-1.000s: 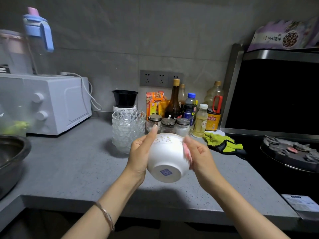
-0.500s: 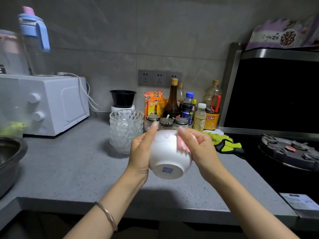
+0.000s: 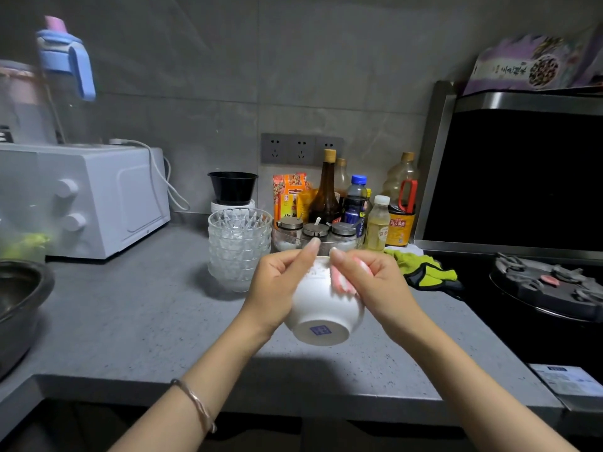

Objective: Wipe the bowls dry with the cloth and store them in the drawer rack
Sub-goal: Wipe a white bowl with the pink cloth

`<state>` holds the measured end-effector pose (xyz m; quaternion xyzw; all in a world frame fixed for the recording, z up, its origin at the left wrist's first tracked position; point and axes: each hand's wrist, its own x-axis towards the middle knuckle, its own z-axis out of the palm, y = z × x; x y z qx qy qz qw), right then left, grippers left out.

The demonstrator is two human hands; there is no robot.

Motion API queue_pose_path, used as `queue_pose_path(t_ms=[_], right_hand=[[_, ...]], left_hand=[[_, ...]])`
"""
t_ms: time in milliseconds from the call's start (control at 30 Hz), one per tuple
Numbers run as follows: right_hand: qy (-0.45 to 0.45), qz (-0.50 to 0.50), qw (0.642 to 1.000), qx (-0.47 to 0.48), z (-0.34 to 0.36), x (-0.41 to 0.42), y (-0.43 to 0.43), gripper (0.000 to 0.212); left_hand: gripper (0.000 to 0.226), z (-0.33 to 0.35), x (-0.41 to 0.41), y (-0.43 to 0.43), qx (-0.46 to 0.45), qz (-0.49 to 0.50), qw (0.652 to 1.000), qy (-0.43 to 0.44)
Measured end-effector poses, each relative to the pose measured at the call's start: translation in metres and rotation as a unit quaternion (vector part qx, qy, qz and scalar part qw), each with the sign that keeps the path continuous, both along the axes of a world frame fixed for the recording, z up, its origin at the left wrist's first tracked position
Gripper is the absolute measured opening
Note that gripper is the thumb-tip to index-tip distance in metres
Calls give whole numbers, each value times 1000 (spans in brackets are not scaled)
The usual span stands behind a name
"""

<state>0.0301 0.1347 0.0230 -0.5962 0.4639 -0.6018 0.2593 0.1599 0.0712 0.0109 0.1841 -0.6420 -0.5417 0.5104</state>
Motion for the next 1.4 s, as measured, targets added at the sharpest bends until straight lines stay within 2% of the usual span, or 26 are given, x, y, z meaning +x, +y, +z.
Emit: queue_pose_path(t_ms=[167, 233, 333, 433, 500, 600, 733, 800, 867, 967, 1033, 1100, 1200, 1300, 1400], right_hand=[[-131, -19, 989, 60, -16, 2, -4, 46], [-139, -34, 986, 80, -18, 0, -5, 44], [-84, -41, 993, 77, -11, -10, -3, 56], [-7, -30, 997, 66, -2, -13, 0, 52], [-4, -21, 998, 58, 0, -11, 0, 50], [-55, -28, 998, 29, -5, -8, -1, 41], [-153, -19, 987, 46, -18, -5, -4, 53], [-163, -27, 985, 57, -19, -2, -3, 46], [-144, -44, 987, 63, -16, -7, -1, 46], [-49, -32, 997, 46, -9, -12, 3, 34], [-16, -23, 999, 42, -8, -11, 3, 33], [-22, -22, 999, 27, -10, -11, 1, 34], [-71, -30, 997, 5, -15, -12, -1, 32], [-158, -11, 987, 37, -26, -10, -4, 57], [-178, -24, 982, 63, -24, -12, -4, 52]], left_hand=[[36, -5, -2, -2, 160, 7, 984, 83], [42, -8, -2, -5, 145, 31, 988, 45], [68, -8, 0, -6, 61, 30, 996, -48], [56, 0, -2, -3, 1, 11, 996, -93], [47, 4, -6, 0, 15, 5, 996, -83], [40, 1, -9, 2, 88, -8, 996, 2], [41, -7, -10, 1, 187, 6, 979, 81], [43, -11, -9, -1, 185, 21, 980, 69], [49, -12, -8, -4, 131, 32, 991, 14], [45, -5, -7, -2, 37, 8, 996, -78], [41, -1, -10, 0, 8, 5, 996, -94], [40, 0, -13, 0, 16, 2, 997, -69], [36, -2, -15, 2, 90, -11, 996, 7], [41, -6, -14, 0, 182, -21, 980, 76], [62, -9, -11, -4, 135, -3, 991, 17]])
